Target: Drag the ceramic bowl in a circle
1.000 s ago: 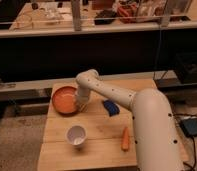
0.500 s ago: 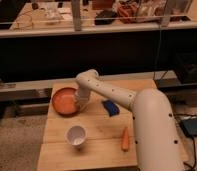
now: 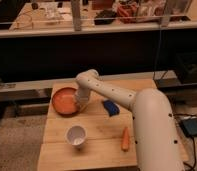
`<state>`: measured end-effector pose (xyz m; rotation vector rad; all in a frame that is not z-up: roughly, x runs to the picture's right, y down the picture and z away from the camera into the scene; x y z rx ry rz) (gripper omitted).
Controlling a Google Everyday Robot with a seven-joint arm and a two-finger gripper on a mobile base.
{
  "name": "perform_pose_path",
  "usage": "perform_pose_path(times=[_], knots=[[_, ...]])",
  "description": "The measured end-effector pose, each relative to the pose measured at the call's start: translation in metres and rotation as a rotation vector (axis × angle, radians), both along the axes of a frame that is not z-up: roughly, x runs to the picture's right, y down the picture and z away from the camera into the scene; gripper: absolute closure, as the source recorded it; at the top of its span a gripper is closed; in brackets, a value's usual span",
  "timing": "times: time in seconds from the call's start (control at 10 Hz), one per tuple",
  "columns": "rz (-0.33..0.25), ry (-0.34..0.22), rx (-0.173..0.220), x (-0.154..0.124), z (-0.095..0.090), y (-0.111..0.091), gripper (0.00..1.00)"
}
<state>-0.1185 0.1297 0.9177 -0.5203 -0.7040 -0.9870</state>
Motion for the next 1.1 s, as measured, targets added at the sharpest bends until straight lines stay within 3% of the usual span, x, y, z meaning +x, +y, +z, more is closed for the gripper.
perform_pose_path(times=[0.2, 0.5, 0.7, 1.1], knots=[[-0.011, -0.009, 0.003, 0.000, 0.000, 0.000, 1.00], [-0.129, -0.139, 0.018, -0.010, -0.012, 0.003, 1.00], [-0.186, -0.210, 0.036, -0.018, -0.033, 0.000, 1.00], [-0.213, -0.254, 0.042, 0.001, -0.055, 0.012, 1.00]])
